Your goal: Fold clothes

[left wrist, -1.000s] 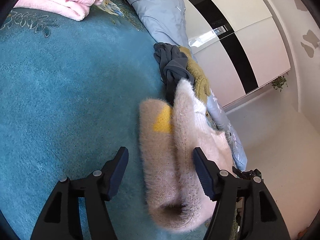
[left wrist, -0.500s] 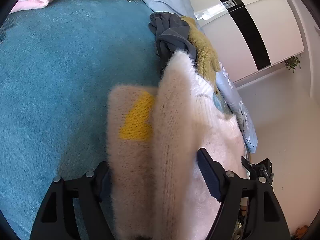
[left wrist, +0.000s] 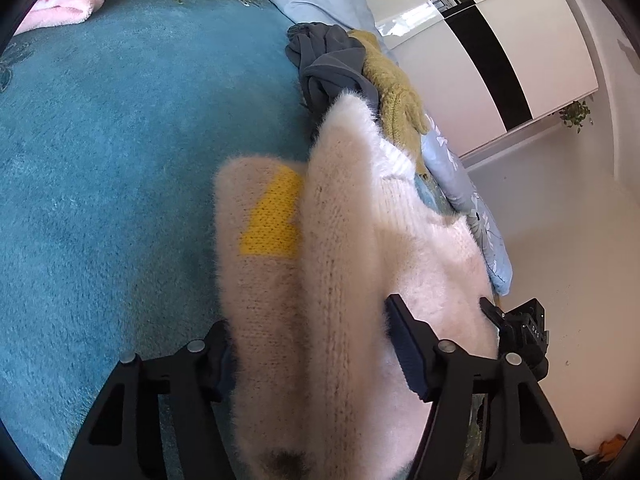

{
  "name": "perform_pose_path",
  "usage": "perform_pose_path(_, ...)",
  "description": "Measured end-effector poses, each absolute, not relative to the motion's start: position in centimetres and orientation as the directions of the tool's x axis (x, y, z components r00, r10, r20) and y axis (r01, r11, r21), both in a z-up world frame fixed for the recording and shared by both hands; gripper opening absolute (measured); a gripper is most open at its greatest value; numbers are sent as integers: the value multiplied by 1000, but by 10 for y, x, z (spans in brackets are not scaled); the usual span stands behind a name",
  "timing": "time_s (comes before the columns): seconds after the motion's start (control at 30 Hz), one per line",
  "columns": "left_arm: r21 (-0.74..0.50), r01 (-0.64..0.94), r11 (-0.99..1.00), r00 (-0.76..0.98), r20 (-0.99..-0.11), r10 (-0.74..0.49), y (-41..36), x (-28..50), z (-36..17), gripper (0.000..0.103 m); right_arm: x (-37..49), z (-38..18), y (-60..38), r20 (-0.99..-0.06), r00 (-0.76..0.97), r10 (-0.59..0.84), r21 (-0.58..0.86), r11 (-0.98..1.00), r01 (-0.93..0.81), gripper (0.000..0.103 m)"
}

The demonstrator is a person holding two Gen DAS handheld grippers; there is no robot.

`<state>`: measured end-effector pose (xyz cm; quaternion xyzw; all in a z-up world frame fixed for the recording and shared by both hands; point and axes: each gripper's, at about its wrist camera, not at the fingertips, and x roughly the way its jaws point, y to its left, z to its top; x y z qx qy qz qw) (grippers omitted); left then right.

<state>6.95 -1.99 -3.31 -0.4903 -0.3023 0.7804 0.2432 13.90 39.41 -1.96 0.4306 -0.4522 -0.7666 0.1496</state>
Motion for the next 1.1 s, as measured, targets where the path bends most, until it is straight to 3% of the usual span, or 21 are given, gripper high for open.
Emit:
perform_pose_path(0.27,-630,-134,-765,-407,-669,622,-9,84,-11,46,142,-17,390,-548,-598,-585,796,-584,-159,48)
perform_pose_path(0.43,-592,-162,-789,-414,-685,599,-12,80,0,41,147,-12,387,-533,-627,-569,797,-586,-146,42)
perform_pose_path(0.8,-562,-215,-799,-469,-658,589,-34,94,31,38,160,27,349,-460,-633,-623,817,-576,-26,38)
perform_pose_path(1.1,-561,-262,-785,-581,-557,593,-102,129,76,37,163,90,292,-412,-620,-667,797,-594,110,38)
